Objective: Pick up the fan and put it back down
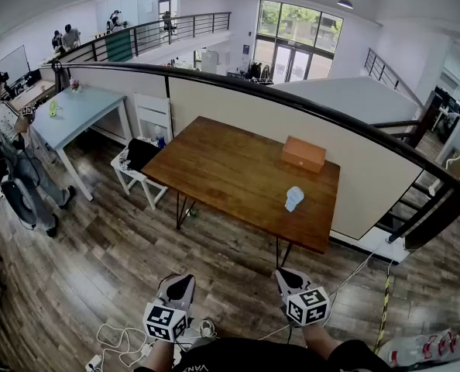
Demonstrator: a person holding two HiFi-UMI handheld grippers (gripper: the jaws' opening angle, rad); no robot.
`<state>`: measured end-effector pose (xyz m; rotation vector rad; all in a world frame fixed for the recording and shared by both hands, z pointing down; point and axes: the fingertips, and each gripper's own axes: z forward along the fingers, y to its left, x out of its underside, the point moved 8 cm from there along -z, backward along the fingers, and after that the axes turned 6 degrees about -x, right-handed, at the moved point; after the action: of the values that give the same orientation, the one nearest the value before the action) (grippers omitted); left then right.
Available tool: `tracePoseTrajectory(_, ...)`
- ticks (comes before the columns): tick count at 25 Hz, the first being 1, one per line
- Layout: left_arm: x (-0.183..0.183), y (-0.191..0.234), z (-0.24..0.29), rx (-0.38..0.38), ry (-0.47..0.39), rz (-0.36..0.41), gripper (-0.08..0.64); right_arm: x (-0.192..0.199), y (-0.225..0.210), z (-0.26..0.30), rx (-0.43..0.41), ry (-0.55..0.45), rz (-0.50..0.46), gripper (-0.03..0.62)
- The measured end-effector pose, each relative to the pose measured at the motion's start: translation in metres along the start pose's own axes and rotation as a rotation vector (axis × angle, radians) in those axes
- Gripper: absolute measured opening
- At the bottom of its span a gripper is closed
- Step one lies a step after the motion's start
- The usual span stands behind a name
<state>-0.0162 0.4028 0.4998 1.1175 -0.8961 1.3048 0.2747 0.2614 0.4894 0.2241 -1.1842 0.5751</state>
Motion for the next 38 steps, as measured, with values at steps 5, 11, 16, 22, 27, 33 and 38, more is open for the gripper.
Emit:
tracePoseTrajectory(5, -0.003, -0.025, 0.001, -0.037, -0.043, -0.014, 0.011, -0.002, -0.012, -0.015, -0.036, -0.027, -0.009, 0.009)
tracePoseTrajectory(11, -0.004, -0.052, -0.006, -0.057, -0.122, -0.054, 0.011, 0.007, -0.023, -0.038, -0.148, -0.149, 0.101, 0.011)
tracePoseTrajectory(16, 0.009, -0.059, -0.001, -0.072, -0.092, -0.106, 0.282, 0.014, -0.042, -0.036, -0.135, -0.184, 0.136, 0.233)
tracePoseTrajectory(22, 0.016, -0.048, 0.030, -0.069, -0.035, -0.117, 0.282, 0.017, -0.071, -0.014, -0.077, -0.152, 0.163, 0.233)
tracePoseTrajectory(27, 0.003, -0.019, 0.075, -0.039, -0.022, -0.115, 0.282, 0.005, -0.093, 0.023, -0.020, -0.116, 0.169, 0.235)
tracePoseTrajectory(33, -0.017, 0.019, 0.142, 0.048, -0.003, -0.084, 0.282, -0.016, -0.124, 0.073, 0.064, -0.105, 0.180, 0.238)
tracePoseTrajectory(38, -0.034, 0.054, 0.182, 0.105, 0.014, -0.075, 0.282, -0.035, -0.145, 0.106, 0.146, -0.099, 0.197, 0.238)
